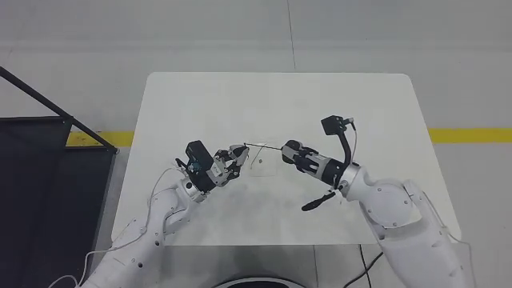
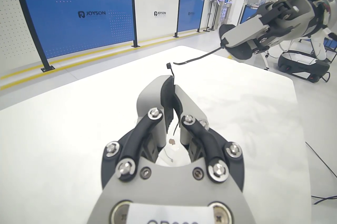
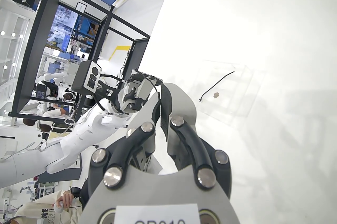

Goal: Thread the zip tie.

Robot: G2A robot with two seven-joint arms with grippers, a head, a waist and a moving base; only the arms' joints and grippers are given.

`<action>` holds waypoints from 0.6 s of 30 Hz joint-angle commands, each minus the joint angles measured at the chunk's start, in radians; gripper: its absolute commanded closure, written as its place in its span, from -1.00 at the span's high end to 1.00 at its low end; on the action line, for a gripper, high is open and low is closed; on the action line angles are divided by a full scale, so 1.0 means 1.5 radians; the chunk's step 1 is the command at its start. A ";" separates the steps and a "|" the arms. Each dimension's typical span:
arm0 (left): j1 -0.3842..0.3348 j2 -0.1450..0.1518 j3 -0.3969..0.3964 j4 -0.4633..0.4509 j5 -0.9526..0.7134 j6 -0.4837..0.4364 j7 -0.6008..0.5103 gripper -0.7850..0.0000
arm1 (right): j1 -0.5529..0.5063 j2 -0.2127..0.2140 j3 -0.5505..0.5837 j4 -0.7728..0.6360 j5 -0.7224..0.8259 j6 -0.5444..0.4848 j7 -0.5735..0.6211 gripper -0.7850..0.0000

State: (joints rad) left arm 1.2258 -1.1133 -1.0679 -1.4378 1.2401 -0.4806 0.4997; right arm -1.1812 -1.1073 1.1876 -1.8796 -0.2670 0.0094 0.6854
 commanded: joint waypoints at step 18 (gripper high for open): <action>0.000 0.000 0.000 0.000 0.000 0.000 0.000 -1.00 | 0.001 -0.002 -0.004 -0.002 -0.003 0.005 0.002 -1.00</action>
State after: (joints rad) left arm 1.2258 -1.1133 -1.0679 -1.4378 1.2401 -0.4806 0.4997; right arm -1.1800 -1.1102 1.1816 -1.8827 -0.2715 0.0155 0.6881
